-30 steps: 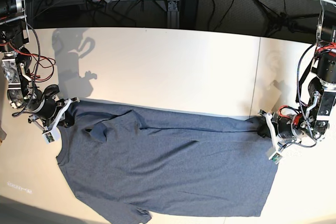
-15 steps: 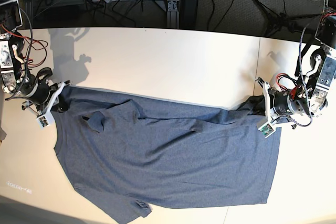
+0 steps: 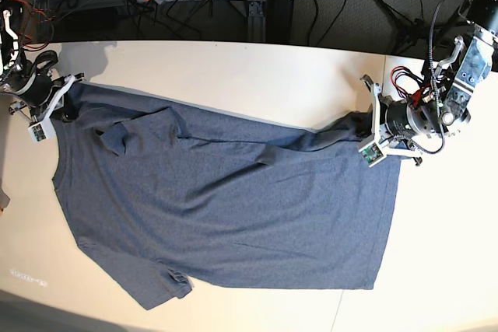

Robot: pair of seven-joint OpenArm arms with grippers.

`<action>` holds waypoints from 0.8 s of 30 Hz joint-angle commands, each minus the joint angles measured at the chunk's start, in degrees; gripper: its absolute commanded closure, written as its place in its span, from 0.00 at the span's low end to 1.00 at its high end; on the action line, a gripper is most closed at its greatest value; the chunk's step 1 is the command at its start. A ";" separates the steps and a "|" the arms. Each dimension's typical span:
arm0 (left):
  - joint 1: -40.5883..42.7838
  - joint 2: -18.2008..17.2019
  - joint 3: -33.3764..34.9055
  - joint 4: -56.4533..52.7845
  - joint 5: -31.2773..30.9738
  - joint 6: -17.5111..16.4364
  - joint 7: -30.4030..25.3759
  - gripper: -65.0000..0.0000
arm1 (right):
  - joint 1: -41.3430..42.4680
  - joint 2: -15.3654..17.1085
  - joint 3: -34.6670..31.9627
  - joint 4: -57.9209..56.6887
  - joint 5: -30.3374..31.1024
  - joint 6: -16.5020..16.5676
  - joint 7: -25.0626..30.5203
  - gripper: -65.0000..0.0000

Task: Fold the T-shirt properly
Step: 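Drag the held shirt edge back toward the robot with both grippers, then release the shirt edge with the left gripper and move it along the shirt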

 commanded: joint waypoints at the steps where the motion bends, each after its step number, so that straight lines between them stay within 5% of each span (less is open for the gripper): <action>1: 1.97 -0.68 -0.98 0.87 0.11 -0.20 2.47 1.00 | -1.27 1.14 0.72 0.76 -0.31 1.11 -2.27 1.00; 11: 14.82 -0.70 -15.82 8.52 1.53 -0.24 2.45 1.00 | -5.25 2.25 4.76 2.60 -0.24 1.11 -2.54 1.00; 24: 22.08 -0.66 -18.10 15.63 1.55 -0.24 2.62 1.00 | -5.25 5.86 4.79 2.58 -0.24 1.11 -4.20 1.00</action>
